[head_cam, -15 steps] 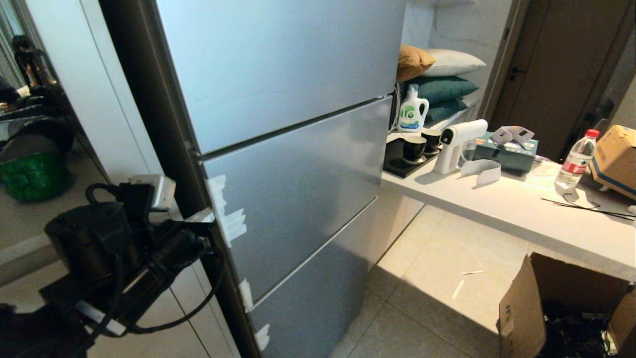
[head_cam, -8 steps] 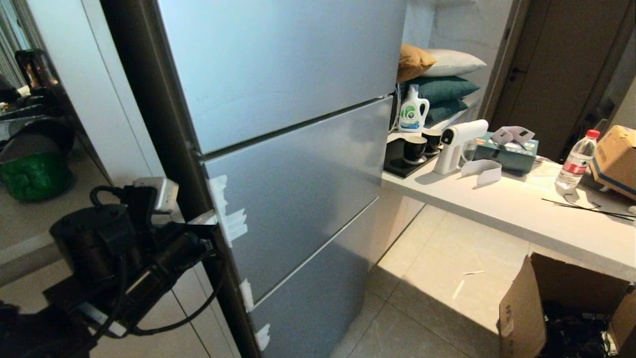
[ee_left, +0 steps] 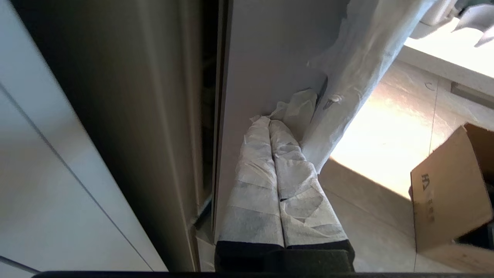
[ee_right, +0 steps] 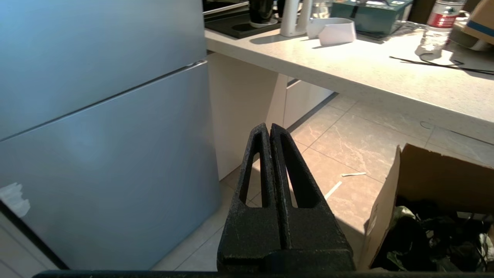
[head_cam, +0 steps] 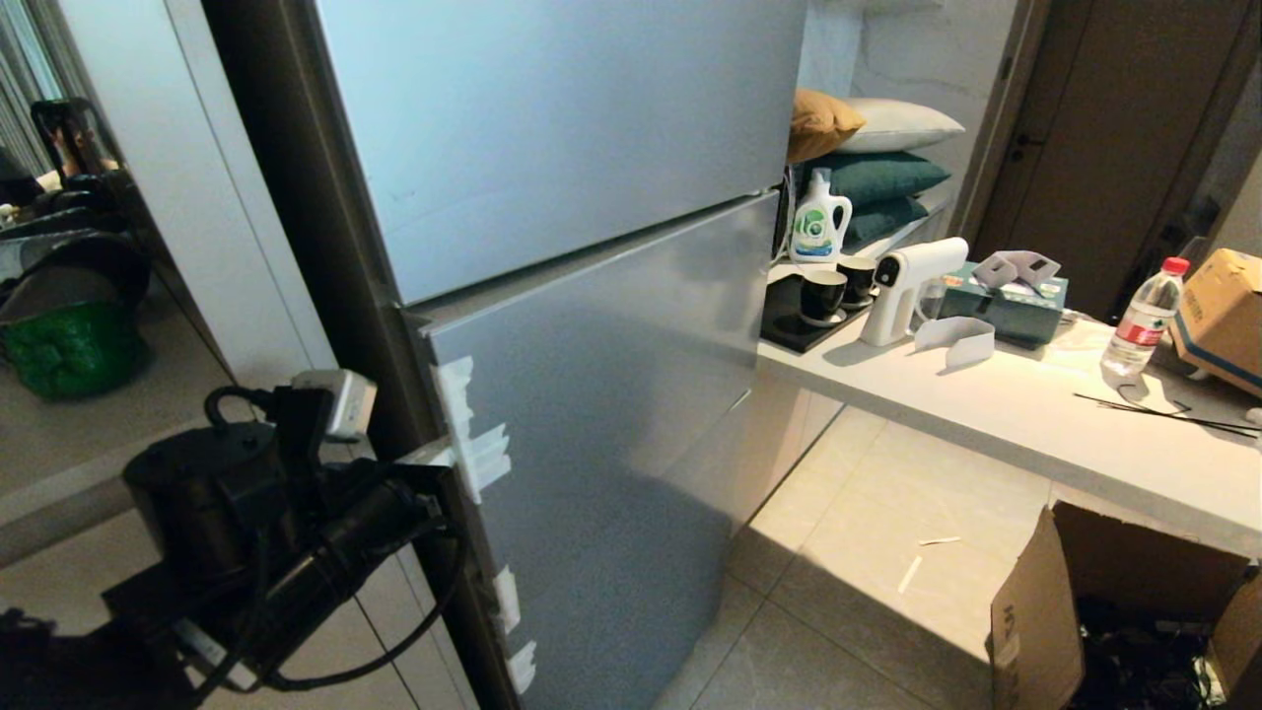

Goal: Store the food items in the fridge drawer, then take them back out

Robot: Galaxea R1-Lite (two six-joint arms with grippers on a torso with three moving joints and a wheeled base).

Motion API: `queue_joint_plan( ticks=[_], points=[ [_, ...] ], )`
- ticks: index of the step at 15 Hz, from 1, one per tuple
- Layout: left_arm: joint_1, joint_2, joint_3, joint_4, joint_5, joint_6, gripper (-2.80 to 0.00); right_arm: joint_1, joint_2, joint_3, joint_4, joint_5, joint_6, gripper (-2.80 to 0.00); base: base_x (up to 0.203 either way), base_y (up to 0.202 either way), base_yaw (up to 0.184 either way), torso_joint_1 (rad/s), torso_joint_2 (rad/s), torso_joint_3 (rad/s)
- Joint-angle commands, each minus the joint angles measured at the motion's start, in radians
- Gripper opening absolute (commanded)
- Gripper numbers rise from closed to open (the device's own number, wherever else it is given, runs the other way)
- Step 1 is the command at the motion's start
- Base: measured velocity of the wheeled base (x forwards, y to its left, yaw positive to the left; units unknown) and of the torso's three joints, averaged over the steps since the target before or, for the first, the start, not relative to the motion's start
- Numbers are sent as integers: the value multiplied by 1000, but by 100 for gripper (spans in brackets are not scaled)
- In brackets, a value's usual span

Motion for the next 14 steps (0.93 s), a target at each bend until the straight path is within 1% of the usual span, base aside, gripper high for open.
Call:
queue_joint_plan(
  ticks=[1, 7, 12, 14],
  points=[
    [-6, -2, 9, -7, 3, -1, -280, 0, 0, 29, -2, 0, 0, -280, 0, 0, 0, 0, 0, 0],
    [-87, -7, 24, -8, 3, -2, -280, 0, 0, 31, -3, 0, 2, -280, 0, 0, 0, 0, 0, 0],
    [-209, -6, 40, -8, 4, -2, -280, 0, 0, 31, -3, 0, 2, -280, 0, 0, 0, 0, 0, 0],
    [-275, -7, 51, -9, 6, -7, -280, 0, 0, 31, -3, 0, 2, -280, 0, 0, 0, 0, 0, 0]
  ],
)
